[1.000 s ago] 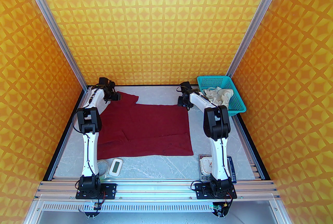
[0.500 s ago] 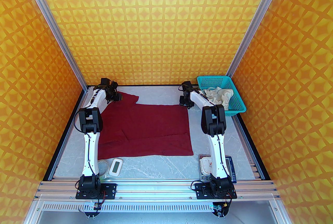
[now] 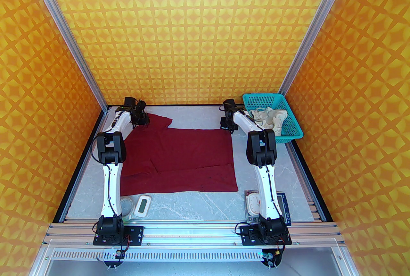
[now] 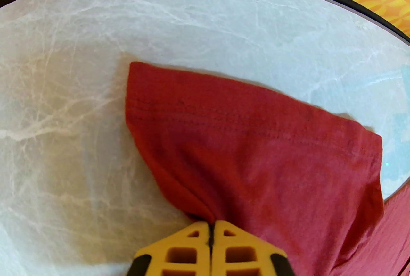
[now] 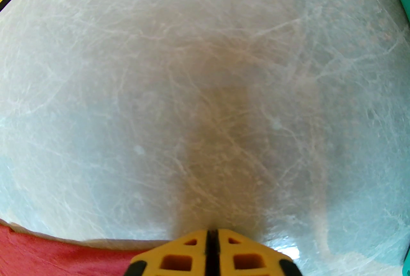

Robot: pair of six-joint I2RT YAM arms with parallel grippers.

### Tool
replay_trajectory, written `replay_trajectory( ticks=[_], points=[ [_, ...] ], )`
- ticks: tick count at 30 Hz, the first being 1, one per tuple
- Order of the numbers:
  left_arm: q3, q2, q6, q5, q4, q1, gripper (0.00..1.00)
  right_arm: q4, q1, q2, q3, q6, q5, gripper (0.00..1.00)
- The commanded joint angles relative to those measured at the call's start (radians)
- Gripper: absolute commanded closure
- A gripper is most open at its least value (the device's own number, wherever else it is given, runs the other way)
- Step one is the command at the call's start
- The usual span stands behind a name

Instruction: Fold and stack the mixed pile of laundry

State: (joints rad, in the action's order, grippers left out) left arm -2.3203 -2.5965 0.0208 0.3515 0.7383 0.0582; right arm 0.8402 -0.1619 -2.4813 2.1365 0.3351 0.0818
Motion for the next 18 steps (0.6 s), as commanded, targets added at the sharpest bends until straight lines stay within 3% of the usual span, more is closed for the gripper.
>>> replay_trajectory(
  ticks=[1,5,18],
  points=[
    [0.029,0.1,0.016,0.024,-0.04,0.011,1.0,0.008,0.0,0.038,-0.027,-0.008,0.002,0.93],
    [0.082,0.145,0.011,0.032,-0.065,0.017,1.0,0.0,-0.001,0.066,-0.057,-0.018,0.006,1.0],
    [0.196,0.21,0.034,0.033,-0.07,0.037,1.0,-0.019,-0.001,0.106,-0.112,-0.025,0.005,1.0]
  ],
)
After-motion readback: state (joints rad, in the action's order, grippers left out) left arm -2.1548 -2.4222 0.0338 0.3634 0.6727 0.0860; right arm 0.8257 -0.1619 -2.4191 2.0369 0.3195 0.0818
